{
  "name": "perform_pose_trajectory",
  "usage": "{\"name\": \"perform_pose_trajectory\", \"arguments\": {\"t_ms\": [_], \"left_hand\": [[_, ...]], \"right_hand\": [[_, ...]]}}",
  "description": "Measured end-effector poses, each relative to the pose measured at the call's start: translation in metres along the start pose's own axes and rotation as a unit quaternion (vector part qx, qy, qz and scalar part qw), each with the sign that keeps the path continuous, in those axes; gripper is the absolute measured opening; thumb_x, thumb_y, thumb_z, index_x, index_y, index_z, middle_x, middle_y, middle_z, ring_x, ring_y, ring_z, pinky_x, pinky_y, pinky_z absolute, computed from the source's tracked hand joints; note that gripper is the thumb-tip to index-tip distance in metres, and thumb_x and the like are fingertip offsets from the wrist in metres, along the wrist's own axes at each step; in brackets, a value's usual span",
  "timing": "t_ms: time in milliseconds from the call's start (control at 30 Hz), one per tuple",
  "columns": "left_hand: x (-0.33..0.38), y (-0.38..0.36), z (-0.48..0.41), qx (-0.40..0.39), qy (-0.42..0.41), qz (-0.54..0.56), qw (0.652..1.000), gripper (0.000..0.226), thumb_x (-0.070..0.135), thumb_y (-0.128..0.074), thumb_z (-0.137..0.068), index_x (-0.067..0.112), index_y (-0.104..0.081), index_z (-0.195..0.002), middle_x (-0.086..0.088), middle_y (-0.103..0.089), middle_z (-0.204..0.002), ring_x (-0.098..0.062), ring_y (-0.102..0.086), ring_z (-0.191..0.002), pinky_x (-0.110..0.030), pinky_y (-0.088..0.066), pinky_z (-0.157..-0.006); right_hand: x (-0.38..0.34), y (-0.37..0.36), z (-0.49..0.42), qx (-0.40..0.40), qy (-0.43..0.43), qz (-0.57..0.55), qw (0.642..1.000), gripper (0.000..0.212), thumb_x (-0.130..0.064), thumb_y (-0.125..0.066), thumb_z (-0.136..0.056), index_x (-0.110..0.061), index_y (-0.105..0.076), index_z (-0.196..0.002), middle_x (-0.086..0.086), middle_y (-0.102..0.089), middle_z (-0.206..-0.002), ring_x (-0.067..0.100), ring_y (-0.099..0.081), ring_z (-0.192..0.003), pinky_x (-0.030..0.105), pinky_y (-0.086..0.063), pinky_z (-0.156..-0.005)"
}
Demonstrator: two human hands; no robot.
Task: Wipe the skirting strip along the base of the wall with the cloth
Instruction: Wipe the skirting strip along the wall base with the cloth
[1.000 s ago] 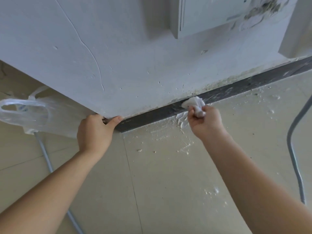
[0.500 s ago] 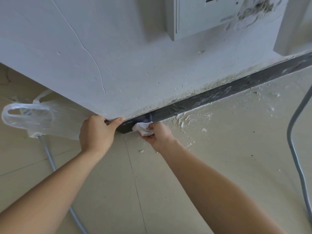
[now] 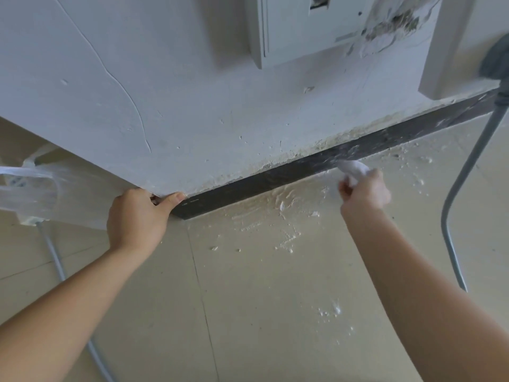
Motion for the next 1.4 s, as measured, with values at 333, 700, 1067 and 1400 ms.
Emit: {"name": "perform_pose_trajectory", "arguments": {"t_ms": [333, 700, 1067, 1400], "left_hand": [[0.000, 0.001, 0.000, -0.001, 0.008, -0.004, 1.000, 0.058, 0.048, -0.069, -0.081, -0.004, -0.058, -0.057, -0.014, -0.057, -0.052, -0.035, -0.054, -0.057, -0.037, -0.046, -0.054], [0.004, -0.004, 0.005, 0.006, 0.026, 0.014, 1.000, 0.045, 0.045, -0.066, -0.085, 0.001, -0.067, -0.079, -0.012, -0.068, -0.077, -0.034, -0.059, -0.074, -0.038, -0.047, -0.061], [0.006, 0.000, 0.005, -0.011, 0.050, 0.000, 0.999, 0.045, 0.045, -0.066, -0.085, 0.004, -0.058, -0.068, -0.003, -0.052, -0.058, -0.030, -0.048, -0.065, -0.030, -0.030, -0.052], [0.016, 0.000, 0.015, -0.064, 0.105, 0.028, 0.992, 0.047, 0.046, -0.056, -0.091, 0.003, -0.042, -0.103, 0.000, -0.054, -0.081, -0.035, -0.058, -0.091, -0.036, -0.041, -0.067]], "right_hand": [[0.078, -0.044, 0.011, -0.197, -0.107, 0.233, 0.946, 0.010, -0.006, -0.048, -0.091, -0.007, -0.058, -0.092, 0.010, -0.060, -0.087, 0.019, -0.059, -0.064, 0.024, -0.054, -0.048], [-0.017, -0.002, 0.004, -0.045, -0.001, -0.057, 0.997, 0.027, -0.008, -0.032, -0.092, -0.008, -0.056, -0.080, 0.006, -0.056, -0.072, 0.012, -0.045, -0.055, 0.019, -0.042, -0.047], [-0.019, -0.020, 0.000, -0.136, -0.030, 0.086, 0.987, 0.022, 0.006, -0.035, -0.087, 0.004, -0.055, -0.094, 0.014, -0.062, -0.075, 0.008, -0.051, -0.039, 0.016, -0.049, -0.053], [0.056, -0.040, 0.030, -0.201, -0.149, 0.164, 0.954, 0.011, -0.001, -0.040, -0.096, -0.003, -0.051, -0.094, 0.009, -0.048, -0.074, 0.014, -0.048, -0.057, 0.019, -0.046, -0.047]]}}
Point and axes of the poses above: each hand's wrist, its own z-axis away from the middle knuckle, its own y-axis out of the back of the hand, x = y × z, the point moved 1 cm from there along -z, towards the middle knuckle
